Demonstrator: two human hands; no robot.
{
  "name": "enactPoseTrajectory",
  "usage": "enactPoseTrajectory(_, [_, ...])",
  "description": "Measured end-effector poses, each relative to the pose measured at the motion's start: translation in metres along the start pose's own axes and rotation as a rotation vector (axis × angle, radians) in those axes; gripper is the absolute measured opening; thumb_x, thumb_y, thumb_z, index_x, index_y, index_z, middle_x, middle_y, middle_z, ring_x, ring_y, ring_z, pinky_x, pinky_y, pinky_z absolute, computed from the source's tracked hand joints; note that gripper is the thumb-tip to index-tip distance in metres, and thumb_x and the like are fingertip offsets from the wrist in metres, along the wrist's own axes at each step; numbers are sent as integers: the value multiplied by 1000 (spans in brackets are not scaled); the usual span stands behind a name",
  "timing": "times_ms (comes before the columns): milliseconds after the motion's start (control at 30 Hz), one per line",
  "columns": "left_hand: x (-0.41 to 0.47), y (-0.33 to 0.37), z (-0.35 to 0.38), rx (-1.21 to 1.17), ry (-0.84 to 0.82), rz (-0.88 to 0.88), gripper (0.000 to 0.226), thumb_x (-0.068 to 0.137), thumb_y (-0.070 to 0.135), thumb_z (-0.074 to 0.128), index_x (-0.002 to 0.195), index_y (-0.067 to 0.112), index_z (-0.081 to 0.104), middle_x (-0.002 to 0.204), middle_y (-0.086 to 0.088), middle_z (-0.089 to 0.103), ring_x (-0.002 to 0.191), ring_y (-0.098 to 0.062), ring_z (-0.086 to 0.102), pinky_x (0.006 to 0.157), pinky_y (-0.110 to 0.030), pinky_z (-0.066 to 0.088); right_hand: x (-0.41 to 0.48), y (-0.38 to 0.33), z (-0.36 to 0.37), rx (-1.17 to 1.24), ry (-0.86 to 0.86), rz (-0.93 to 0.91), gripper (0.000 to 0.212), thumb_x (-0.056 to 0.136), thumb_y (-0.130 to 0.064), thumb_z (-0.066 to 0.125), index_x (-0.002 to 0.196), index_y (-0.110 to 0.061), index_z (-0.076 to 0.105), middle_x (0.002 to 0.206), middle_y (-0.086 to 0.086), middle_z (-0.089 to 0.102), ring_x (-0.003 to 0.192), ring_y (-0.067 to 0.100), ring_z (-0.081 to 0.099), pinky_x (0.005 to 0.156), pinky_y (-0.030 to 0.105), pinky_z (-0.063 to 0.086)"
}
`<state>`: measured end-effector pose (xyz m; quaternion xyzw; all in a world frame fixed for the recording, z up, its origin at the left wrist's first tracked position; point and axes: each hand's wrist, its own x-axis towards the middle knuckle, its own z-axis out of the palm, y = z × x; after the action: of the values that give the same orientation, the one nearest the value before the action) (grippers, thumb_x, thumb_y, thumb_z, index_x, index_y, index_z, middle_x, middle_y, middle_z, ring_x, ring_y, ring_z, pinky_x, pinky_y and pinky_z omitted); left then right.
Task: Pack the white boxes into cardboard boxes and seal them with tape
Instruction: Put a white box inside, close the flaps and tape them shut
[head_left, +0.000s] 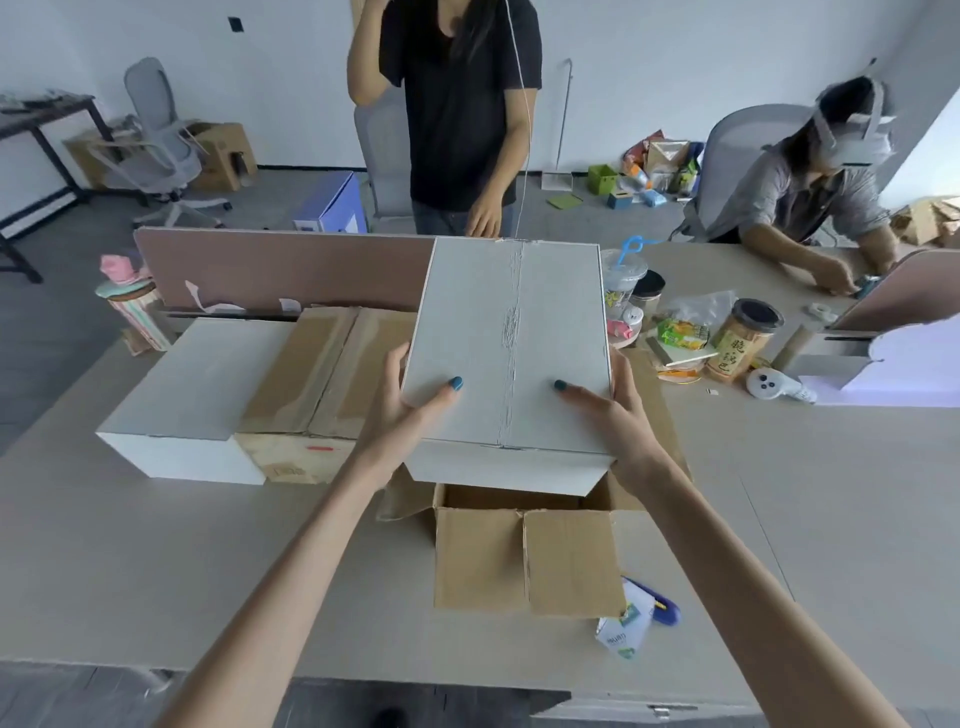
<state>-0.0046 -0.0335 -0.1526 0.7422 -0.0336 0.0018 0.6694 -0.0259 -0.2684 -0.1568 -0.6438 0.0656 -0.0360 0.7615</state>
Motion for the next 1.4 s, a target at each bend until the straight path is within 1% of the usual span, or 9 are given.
enactPoseTrajectory(167, [2,-8,23,22,-29,-92,56,90,17,72,135,28,41,102,25,68,96,6,65,74,-12,51,4,6,-26,11,5,95,76,67,-25,74,137,-31,42,122,-2,61,106,17,63,69,22,55])
enactPoseTrajectory(367, [12,-27,27,43,-43,-171,59,90,19,71,137,25,38,121,14,60,95,11,62,75,-11,48,25,18,-30,-8,-11,198,76,66,-24,72,135,-25,41,119,1,59,97,15,63,60,18,53])
enactPoseTrajectory(567, [32,-27,31,85,-114,-196,57,92,18,69,135,28,34,116,18,60,91,16,61,70,-6,48,45,30,-42,-12,-7,286,66,76,-19,76,133,-26,43,124,4,59,102,22,63,67,25,55])
enactPoseTrajectory(700, [34,-34,36,110,-149,-213,61,90,25,71,138,31,34,120,21,60,102,12,60,86,-17,48,52,31,-57,-45,2,328,69,67,-28,77,129,-29,47,123,6,62,107,29,65,80,38,56])
enactPoseTrajectory(833, [36,-45,39,104,-151,-263,71,83,32,77,140,27,35,124,15,61,104,8,61,89,-22,48,53,36,-56,-44,0,345,70,64,-28,76,129,-25,48,121,8,63,102,29,66,70,32,56])
enactPoseTrajectory(1000, [47,-55,38,127,-132,-294,60,91,20,70,139,23,36,118,19,57,89,20,58,71,-4,46,68,41,-50,-38,-32,355,75,63,-24,73,133,-22,45,108,7,64,89,24,66,64,29,55])
enactPoseTrajectory(1100, [55,-63,38,141,-136,-314,63,90,22,71,142,23,33,119,19,58,96,16,58,77,-9,45,75,45,-50,-24,-35,374,74,68,-19,75,135,-20,43,100,5,64,82,22,65,59,26,54])
enactPoseTrajectory(1267, [54,-83,41,190,-150,-372,63,91,19,70,140,23,30,117,18,58,95,15,56,73,-6,45,74,67,-53,-89,-21,361,75,68,-21,76,134,-20,41,110,7,63,91,21,64,71,28,55])
enactPoseTrajectory(1400, [52,-99,43,298,-155,-395,67,85,18,76,137,20,33,125,7,59,112,-3,58,96,-27,47,74,87,-55,-244,-19,323,59,84,-4,73,133,-15,41,124,8,58,103,20,61,83,27,57])
